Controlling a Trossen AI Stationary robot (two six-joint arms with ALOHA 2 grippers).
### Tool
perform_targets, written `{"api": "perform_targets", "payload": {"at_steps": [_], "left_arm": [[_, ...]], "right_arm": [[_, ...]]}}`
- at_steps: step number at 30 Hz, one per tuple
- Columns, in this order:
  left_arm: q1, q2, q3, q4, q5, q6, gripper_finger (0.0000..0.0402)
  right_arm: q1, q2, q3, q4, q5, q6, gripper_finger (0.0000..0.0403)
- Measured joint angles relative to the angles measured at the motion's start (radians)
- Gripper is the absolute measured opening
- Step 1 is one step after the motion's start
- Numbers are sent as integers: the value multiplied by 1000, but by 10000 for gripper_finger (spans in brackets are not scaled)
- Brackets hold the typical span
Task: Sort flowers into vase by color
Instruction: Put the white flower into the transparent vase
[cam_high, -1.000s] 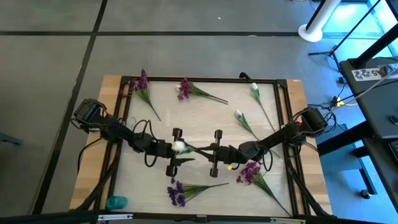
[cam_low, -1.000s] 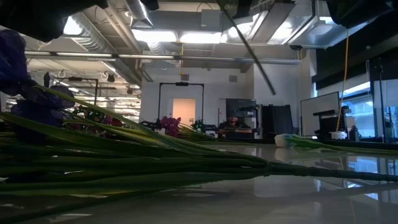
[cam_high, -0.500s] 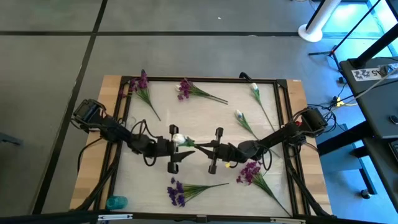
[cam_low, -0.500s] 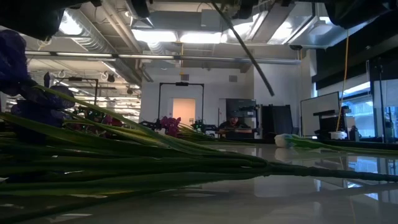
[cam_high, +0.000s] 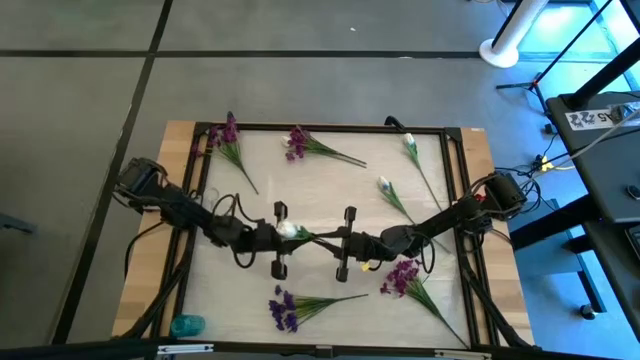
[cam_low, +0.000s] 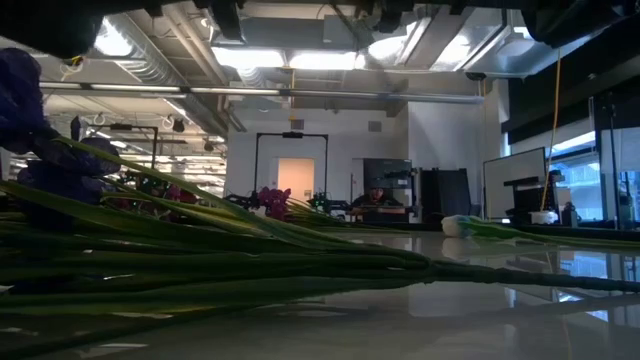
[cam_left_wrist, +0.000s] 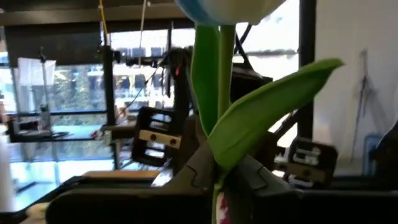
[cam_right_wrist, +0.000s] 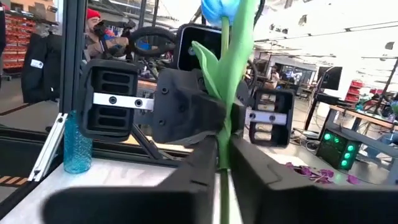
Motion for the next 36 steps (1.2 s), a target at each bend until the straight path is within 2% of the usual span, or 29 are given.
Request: {"api": "perform_targets", "payload": {"at_steps": [5,9,11,13,17,18,19,27,30,33,34,36], "left_arm": [[-22,-208,0,-351,-151,7,8],[-66,-411,0,-632,-293,15,7],[-90,-502,0,-765,-420,22,7],[-112,-596,6,-843,-590,92,7],[-146,-738,111,-856,-975,337,6],[-152,-762,142,-855,-1050,385,6],[-155,-783,167,-856,-1081,412,6],[-162,-861,197,-864,-1083,454,6],[-170,-861,214,-864,-1015,501,6],[-217,-876,217,-911,-847,448,6],[-239,-885,218,-979,-769,386,6],[-272,-910,219,-1179,-543,208,6]], "right_arm": [[1,0,0,0,2,3,155],[1,0,0,-13,0,2,214],[1,0,0,-19,0,3,233],[1,0,0,-18,0,5,243],[0,0,0,-14,15,10,246],[0,0,0,-11,26,11,244],[0,0,0,-8,35,11,242],[0,-1,0,6,40,31,226],[1,-1,0,6,35,35,225],[1,-1,0,3,30,36,225],[1,-1,0,3,26,36,225],[1,-1,0,4,22,36,225]]}}
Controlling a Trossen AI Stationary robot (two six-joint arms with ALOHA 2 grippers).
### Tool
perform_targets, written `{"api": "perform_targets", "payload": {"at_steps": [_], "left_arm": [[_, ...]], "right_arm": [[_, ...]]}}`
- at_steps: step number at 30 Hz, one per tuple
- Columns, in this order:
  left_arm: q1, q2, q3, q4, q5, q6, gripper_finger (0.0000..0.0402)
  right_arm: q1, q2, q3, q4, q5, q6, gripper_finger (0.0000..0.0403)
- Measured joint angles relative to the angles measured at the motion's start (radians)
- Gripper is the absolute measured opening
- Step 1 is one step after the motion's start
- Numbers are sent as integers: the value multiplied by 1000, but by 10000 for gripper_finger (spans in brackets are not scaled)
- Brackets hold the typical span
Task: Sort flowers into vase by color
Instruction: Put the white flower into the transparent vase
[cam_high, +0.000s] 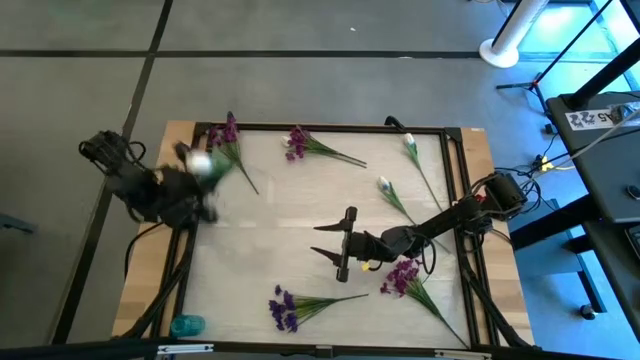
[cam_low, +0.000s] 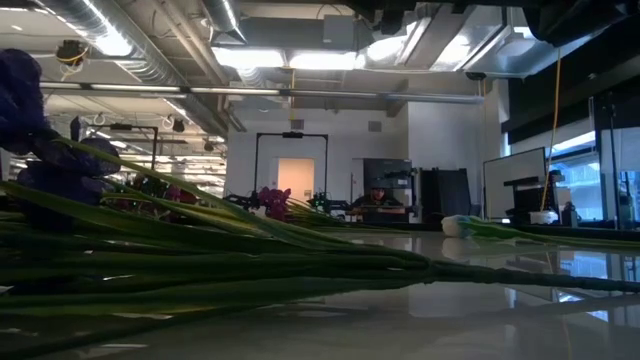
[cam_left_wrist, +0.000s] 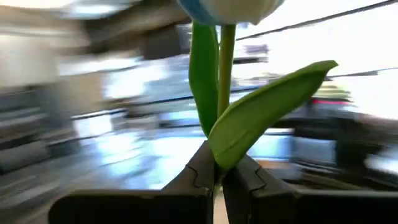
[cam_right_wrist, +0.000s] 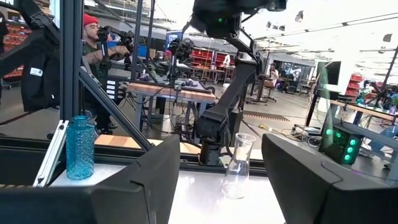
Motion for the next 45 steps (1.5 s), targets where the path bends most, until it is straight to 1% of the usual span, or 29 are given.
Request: {"api": "perform_targets", "payload": {"at_steps": [2,3,4,5,6,8,9,11,14,15,17,19,21,26,31,33,35,40,45], "left_arm": [[2,-2,0,-172,243,-153,6],[10,5,0,-227,311,-181,6],[17,16,-1,-269,331,-190,6],[22,22,-1,-307,317,-197,6],[22,20,6,-364,275,-207,6],[17,-20,63,-522,189,-258,6],[14,-46,105,-603,171,-307,6],[14,-92,179,-755,192,-390,6],[14,-122,262,-864,299,-422,6],[14,-131,287,-899,315,-422,6],[14,-154,338,-978,318,-440,6],[15,-186,380,-1100,313,-508,6],[15,-215,397,-1182,308,-575,6],[15,-262,404,-1218,297,-570,7],[15,-275,483,-1321,235,-583,7],[15,-275,524,-1355,237,-622,7],[15,-277,538,-1390,243,-667,7],[15,-277,464,-1418,249,-701,7],[15,-277,364,-1410,186,-718,8]], "right_arm": [[0,0,0,0,0,0,225],[0,0,0,0,0,0,225],[-1,0,0,0,0,0,225],[-2,0,0,0,0,0,225],[-2,0,0,0,0,0,225],[-2,0,0,0,0,0,225],[-2,0,0,-2,1,-1,225],[-2,0,0,-9,1,-4,225],[-5,0,0,-14,13,-10,225],[-10,0,0,-14,16,-11,225],[-17,0,0,-15,18,-9,225],[-24,0,1,-16,19,-6,225],[-25,0,1,-23,27,0,225],[-30,0,1,-23,55,0,225],[-57,0,1,-23,63,43,225],[-68,0,1,-23,57,54,225],[-75,0,1,-25,52,69,225],[-87,0,1,-25,47,71,225],[-87,0,1,-28,44,74,225]]}}
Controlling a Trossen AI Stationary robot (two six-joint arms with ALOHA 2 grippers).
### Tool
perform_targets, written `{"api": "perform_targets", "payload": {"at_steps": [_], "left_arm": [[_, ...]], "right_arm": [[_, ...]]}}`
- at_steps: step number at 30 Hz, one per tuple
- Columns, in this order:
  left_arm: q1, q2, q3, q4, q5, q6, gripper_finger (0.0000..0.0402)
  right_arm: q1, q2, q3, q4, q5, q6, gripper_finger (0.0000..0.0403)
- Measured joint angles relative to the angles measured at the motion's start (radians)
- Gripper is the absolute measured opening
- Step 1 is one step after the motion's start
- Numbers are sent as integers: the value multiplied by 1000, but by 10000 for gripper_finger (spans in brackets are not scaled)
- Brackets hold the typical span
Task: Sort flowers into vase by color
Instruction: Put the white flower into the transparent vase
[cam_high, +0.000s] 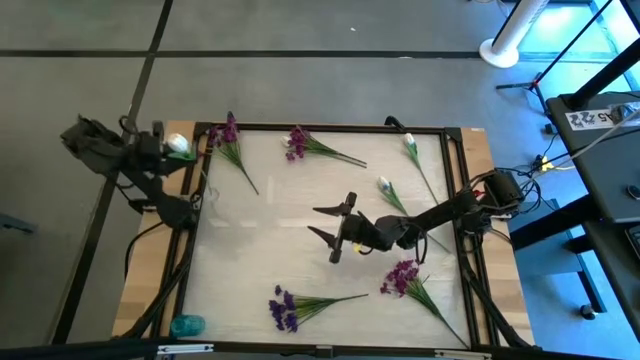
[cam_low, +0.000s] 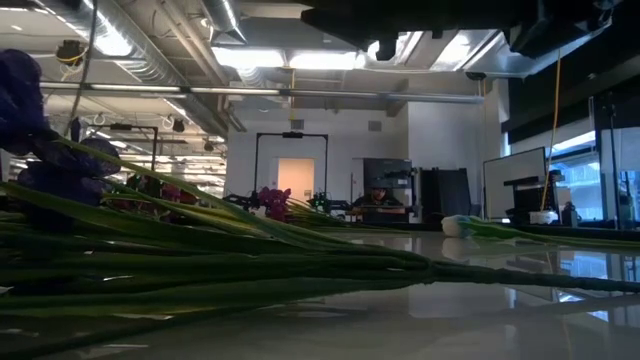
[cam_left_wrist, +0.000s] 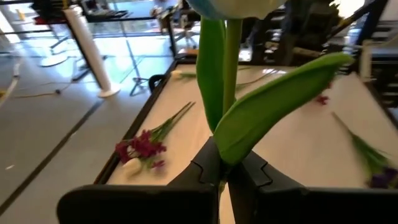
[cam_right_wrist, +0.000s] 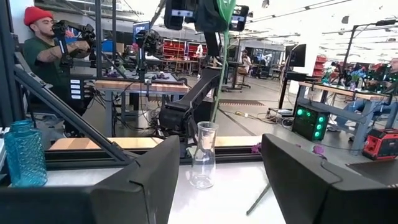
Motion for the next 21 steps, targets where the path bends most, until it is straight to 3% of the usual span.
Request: {"api": "perform_targets", "payload": {"at_steps": [9,17,21], "left_arm": [[0,0,-120,-8,14,-198,19],[0,1,-103,-176,172,-524,96],[1,1,-98,-272,266,-680,127]], "right_arm": [[3,-12,-1,-54,19,-2,225],[22,-102,-1,-250,58,20,225],[50,-167,-1,-349,141,-6,225]]}}
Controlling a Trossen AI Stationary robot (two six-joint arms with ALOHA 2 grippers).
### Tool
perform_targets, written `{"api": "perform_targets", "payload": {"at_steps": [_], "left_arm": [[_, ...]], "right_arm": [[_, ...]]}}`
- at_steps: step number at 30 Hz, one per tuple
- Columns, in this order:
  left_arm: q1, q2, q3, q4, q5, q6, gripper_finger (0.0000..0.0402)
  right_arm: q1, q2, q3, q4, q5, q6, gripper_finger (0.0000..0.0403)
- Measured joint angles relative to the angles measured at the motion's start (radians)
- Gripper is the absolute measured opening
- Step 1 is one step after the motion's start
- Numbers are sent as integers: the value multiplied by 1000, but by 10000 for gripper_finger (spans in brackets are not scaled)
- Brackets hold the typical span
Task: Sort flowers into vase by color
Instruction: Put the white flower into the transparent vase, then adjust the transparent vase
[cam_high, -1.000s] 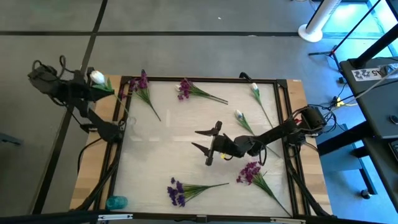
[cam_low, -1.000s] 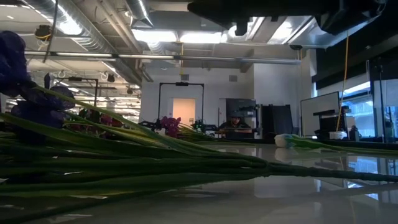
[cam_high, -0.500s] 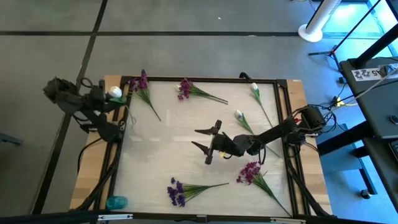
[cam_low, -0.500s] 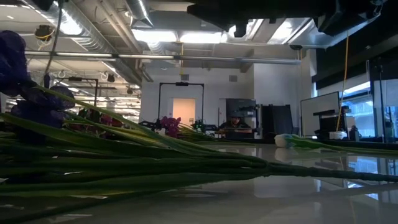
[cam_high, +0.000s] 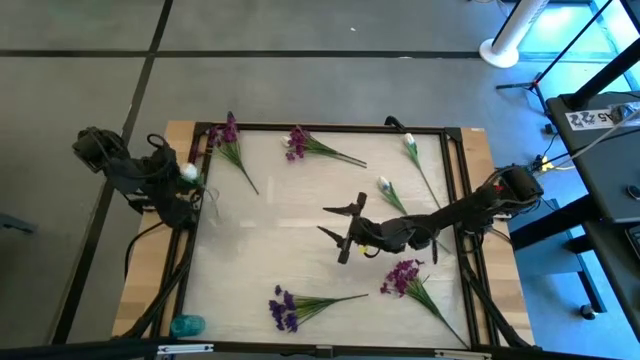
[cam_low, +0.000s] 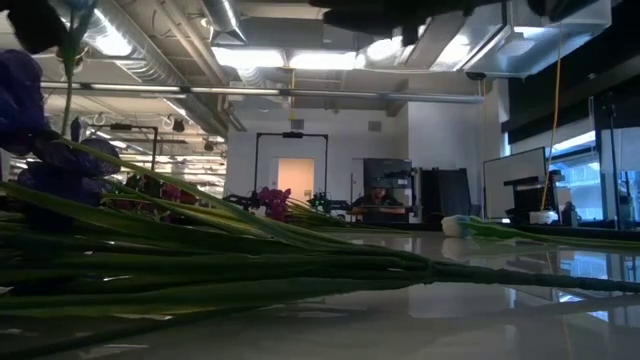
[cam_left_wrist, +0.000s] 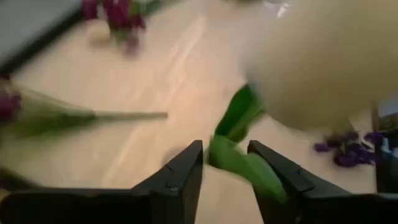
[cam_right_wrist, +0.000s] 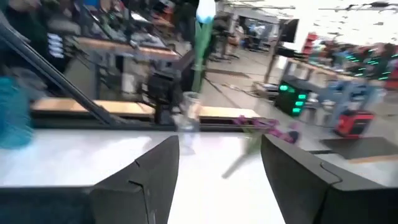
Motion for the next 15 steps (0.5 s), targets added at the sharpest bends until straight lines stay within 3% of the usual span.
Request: {"api": "perform_targets", "payload": {"at_steps": [8,15], "left_arm": [[2,3,-2,5,126,-97,148],[2,3,-99,5,120,-73,149]], "right_arm": [[40,-73,0,-71,68,-23,225],[51,-72,0,-190,52,57,225]]}}
